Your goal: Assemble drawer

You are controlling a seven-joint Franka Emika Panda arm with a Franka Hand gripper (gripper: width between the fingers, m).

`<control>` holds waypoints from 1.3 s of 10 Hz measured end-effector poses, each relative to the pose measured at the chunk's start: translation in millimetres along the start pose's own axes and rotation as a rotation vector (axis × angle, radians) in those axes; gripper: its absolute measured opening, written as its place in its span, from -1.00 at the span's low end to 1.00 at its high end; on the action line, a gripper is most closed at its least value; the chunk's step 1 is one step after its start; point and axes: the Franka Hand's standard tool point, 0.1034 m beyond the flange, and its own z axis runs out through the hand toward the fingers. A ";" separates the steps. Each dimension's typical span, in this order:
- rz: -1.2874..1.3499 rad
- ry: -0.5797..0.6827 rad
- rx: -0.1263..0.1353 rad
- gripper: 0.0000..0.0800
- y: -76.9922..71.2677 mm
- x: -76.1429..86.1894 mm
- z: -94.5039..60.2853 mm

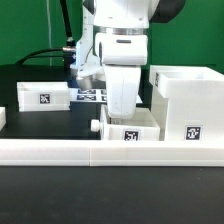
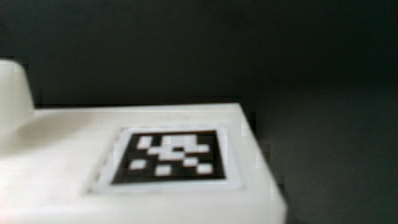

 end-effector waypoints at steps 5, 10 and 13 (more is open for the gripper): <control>-0.007 -0.004 0.003 -0.90 -0.9 0.4 0.7; 0.010 -0.004 -0.006 -0.90 1.3 -0.6 -2.1; 0.011 -0.001 -0.021 -0.90 0.8 -0.7 -0.6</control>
Offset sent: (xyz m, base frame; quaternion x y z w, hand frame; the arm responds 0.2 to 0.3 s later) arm -0.0024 0.0190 -0.0009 0.0014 0.0129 -0.0210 0.9997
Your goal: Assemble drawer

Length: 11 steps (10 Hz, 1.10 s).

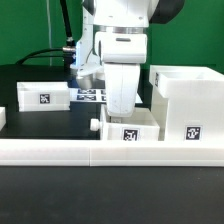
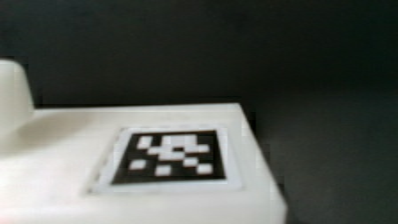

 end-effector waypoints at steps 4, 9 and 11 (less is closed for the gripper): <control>-0.008 0.002 0.002 -0.90 3.7 5.7 -5.1; -0.010 0.003 0.006 -0.90 2.4 6.1 -3.1; -0.015 0.004 0.008 -0.90 2.3 9.3 -4.5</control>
Offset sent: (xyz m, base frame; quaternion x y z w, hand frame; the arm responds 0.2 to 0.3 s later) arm 0.0040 0.0092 0.0079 0.0121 0.0074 -0.0096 0.9999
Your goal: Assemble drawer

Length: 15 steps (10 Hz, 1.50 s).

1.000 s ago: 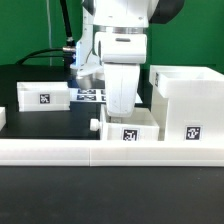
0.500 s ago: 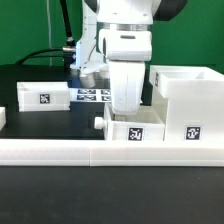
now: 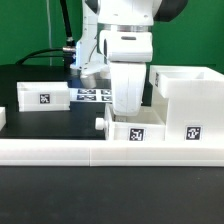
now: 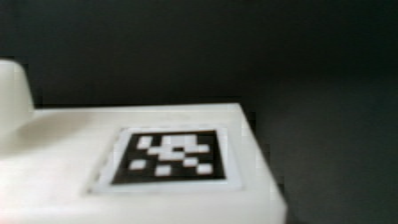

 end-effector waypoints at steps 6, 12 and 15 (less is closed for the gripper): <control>0.007 -0.003 0.019 -0.90 -2.7 -3.6 1.9; 0.015 -0.002 0.019 -0.90 -5.2 -1.5 5.9; 0.016 -0.010 0.017 -0.90 -4.8 -1.4 4.8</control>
Offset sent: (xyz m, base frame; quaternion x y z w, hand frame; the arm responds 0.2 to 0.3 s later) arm 0.0000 0.0000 0.0000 0.0000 0.0000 0.0000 1.0000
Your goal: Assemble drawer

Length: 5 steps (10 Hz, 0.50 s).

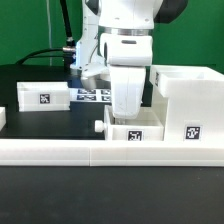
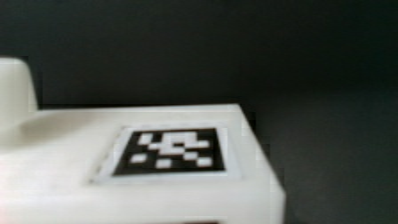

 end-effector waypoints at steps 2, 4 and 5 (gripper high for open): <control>0.006 0.000 -0.002 -0.90 0.5 0.0 -0.4; 0.003 0.003 -0.012 -0.90 2.8 3.5 -1.5; 0.004 0.003 -0.011 -0.90 2.6 3.3 -0.8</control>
Offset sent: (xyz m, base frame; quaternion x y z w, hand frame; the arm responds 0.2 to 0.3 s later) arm 0.0112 0.0105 0.0055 -0.0233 -0.0025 -0.0077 0.9997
